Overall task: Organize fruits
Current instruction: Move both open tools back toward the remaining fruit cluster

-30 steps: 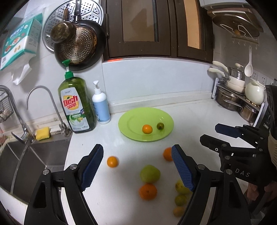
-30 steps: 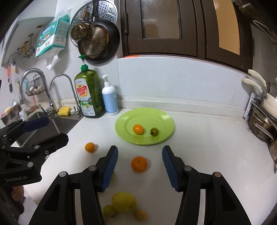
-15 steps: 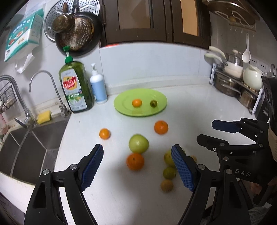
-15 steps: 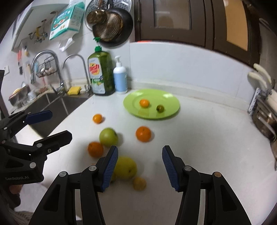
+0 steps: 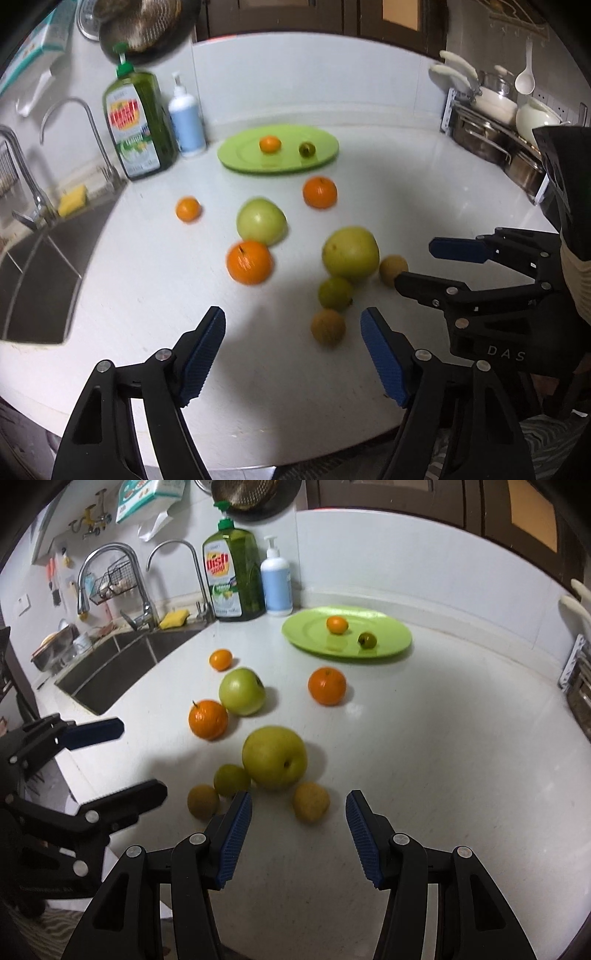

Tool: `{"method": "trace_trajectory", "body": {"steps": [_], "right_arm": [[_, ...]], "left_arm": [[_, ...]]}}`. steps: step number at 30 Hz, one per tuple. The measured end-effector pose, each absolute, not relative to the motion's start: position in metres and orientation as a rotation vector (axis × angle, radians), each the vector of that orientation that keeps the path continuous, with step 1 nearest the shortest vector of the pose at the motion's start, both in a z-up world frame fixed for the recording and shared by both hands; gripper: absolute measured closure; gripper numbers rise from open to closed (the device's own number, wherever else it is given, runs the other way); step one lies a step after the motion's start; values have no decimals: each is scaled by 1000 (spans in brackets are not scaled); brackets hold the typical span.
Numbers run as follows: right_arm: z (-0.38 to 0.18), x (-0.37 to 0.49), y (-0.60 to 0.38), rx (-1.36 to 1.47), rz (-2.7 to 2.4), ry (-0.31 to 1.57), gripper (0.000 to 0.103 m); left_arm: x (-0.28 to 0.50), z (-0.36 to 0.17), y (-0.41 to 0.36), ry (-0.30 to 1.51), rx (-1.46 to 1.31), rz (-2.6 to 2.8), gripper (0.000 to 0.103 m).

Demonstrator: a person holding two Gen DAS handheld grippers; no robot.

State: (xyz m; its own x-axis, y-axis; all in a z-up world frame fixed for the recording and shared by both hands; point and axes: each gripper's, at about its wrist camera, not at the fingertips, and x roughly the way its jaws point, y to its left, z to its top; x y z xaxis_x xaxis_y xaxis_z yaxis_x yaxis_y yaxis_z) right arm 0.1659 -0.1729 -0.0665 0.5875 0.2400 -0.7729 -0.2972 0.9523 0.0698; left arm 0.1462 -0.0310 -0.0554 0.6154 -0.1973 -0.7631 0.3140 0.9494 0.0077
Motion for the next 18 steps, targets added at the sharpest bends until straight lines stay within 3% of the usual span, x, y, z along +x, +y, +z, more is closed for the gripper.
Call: {"method": "trace_trajectory", "body": {"steps": [14, 18], "right_arm": [[-91, 175, -173, -87, 339, 950, 50], [-92, 178, -174, -79, 342, 949, 54]], "left_arm": [[153, -80, -42, 930, 104, -317, 50], [157, -83, -45, 942, 96, -322, 57]]}}
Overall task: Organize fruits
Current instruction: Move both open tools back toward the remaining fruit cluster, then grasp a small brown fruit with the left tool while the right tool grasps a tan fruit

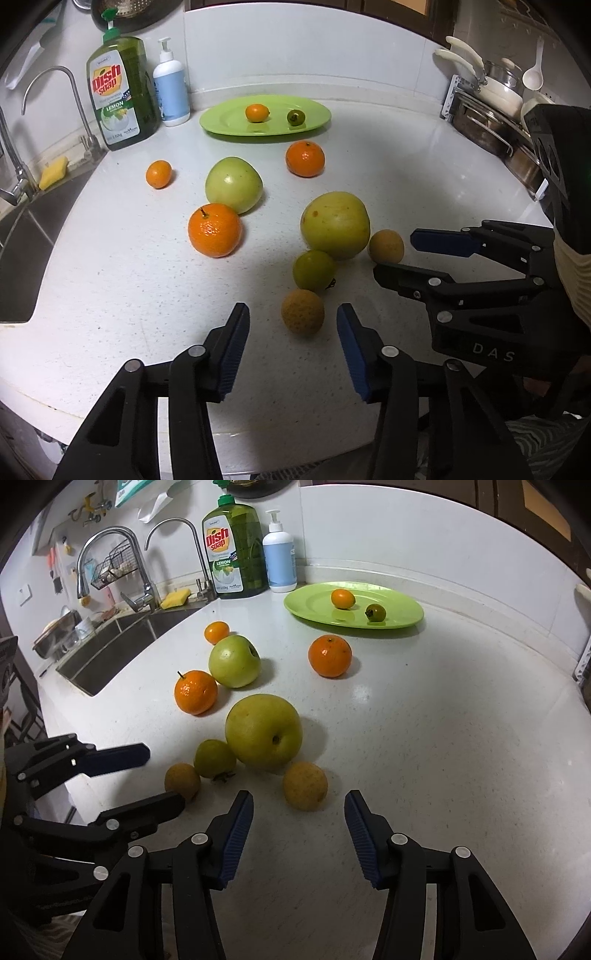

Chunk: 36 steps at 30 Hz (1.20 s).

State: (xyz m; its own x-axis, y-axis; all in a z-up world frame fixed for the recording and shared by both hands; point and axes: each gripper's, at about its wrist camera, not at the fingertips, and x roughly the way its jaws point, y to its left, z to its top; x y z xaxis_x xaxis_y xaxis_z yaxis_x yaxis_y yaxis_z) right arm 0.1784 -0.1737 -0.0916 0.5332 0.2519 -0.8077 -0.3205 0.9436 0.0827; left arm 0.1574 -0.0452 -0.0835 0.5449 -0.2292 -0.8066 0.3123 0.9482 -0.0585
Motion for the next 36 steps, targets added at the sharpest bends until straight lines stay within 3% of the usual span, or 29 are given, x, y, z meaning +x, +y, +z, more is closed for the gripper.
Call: {"method": "trace_trajectory", "body": {"steps": [14, 17, 36], "right_arm": [[-97, 185, -171, -79, 360, 961, 68], [-98, 185, -170, -84, 356, 965, 75], [-94, 175, -168, -78, 340, 967, 75]], "left_arm": [[166, -89, -52, 965, 93, -333, 76], [165, -89, -52, 965, 93, -335, 76], [160, -84, -46, 947, 96, -350, 77]]}}
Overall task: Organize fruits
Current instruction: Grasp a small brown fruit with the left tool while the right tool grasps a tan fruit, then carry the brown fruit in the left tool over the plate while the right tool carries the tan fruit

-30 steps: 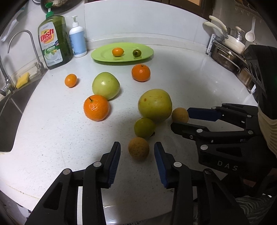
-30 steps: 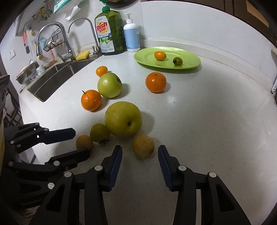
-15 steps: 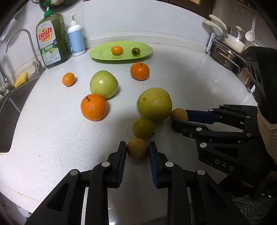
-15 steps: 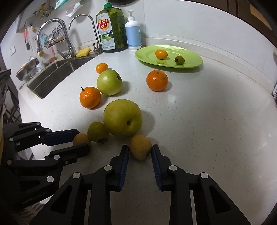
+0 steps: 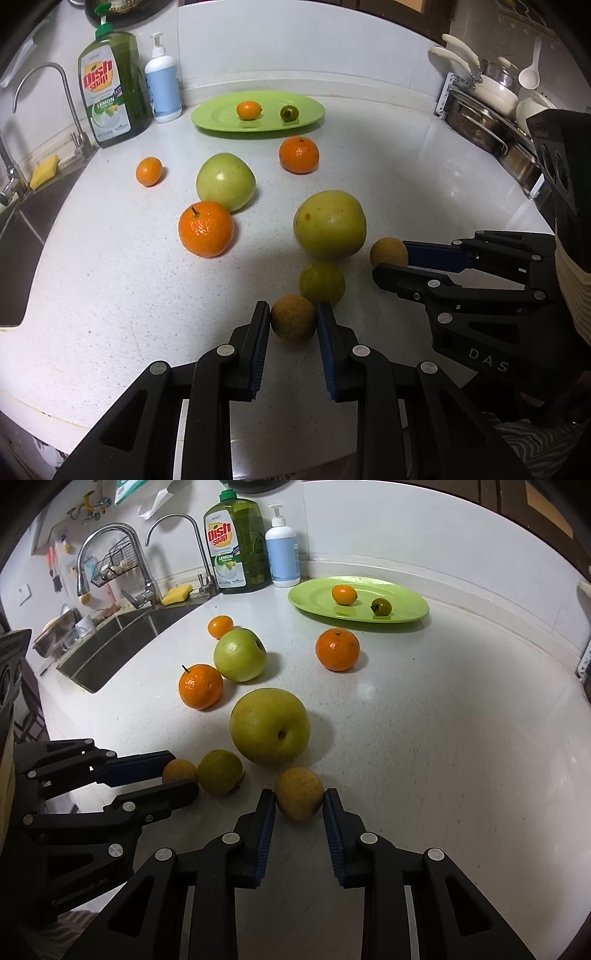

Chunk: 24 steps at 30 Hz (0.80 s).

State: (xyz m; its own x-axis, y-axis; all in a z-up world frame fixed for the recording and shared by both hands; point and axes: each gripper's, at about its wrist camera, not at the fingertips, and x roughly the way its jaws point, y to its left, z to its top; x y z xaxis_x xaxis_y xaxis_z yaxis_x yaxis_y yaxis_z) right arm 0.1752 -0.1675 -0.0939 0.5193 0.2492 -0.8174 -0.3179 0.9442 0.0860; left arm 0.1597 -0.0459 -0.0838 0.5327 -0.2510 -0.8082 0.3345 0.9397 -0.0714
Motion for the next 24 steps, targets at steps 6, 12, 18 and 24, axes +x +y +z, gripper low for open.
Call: {"method": "trace_trajectory", "body": {"steps": [6, 12, 18, 24], "right_arm": [[-85, 170, -169, -61, 316, 952, 75], [-67, 166, -165, -55, 297, 905, 75], [-46, 164, -162, -46, 266, 841, 75], [-28, 167, -161, -26, 241, 791, 75]], "left_arm": [[159, -72, -40, 909, 102, -351, 77], [162, -52, -34, 852, 111, -361, 77], [166, -31, -28, 790, 123, -381, 77], [178, -17, -23, 753, 123, -394, 77]]}}
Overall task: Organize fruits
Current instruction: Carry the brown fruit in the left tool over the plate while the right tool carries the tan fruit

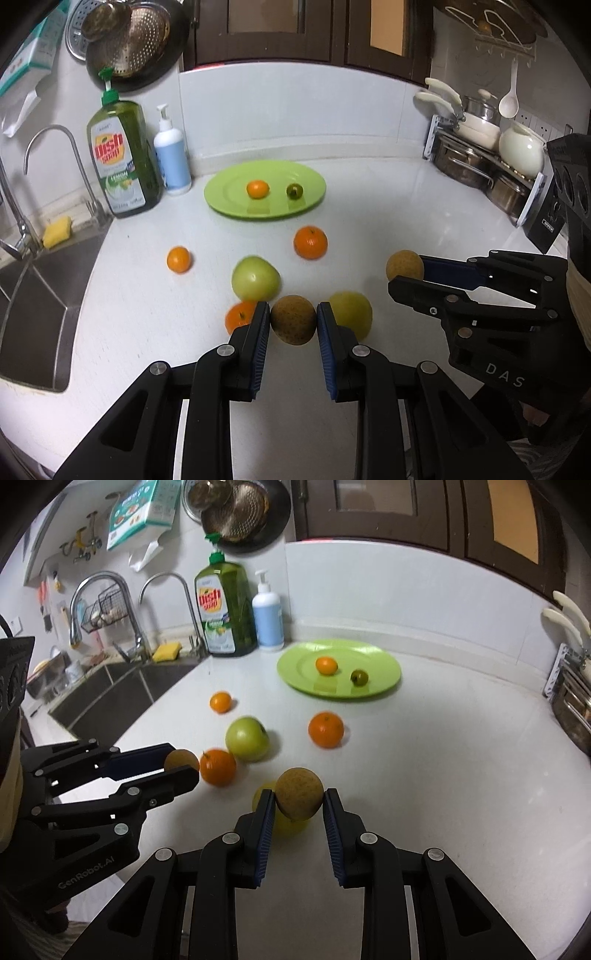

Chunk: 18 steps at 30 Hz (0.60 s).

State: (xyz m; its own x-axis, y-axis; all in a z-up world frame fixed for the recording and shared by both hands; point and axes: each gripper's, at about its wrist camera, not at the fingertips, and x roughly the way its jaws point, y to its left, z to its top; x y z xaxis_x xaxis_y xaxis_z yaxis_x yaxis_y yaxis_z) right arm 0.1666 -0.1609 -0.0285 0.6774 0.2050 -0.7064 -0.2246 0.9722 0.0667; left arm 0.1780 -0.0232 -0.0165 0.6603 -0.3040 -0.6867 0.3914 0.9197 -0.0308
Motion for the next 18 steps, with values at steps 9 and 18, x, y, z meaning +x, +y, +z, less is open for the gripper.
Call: {"method": "trace_trajectory", "body": {"steps": [9, 18], "right_arm": [[-9, 189, -155, -11, 212, 726, 75], [8, 231, -155, 3, 205, 676, 75]], "left_arm": [[207, 2, -18, 712, 123, -381, 77], [245, 26, -17, 636, 143, -365, 77]]}}
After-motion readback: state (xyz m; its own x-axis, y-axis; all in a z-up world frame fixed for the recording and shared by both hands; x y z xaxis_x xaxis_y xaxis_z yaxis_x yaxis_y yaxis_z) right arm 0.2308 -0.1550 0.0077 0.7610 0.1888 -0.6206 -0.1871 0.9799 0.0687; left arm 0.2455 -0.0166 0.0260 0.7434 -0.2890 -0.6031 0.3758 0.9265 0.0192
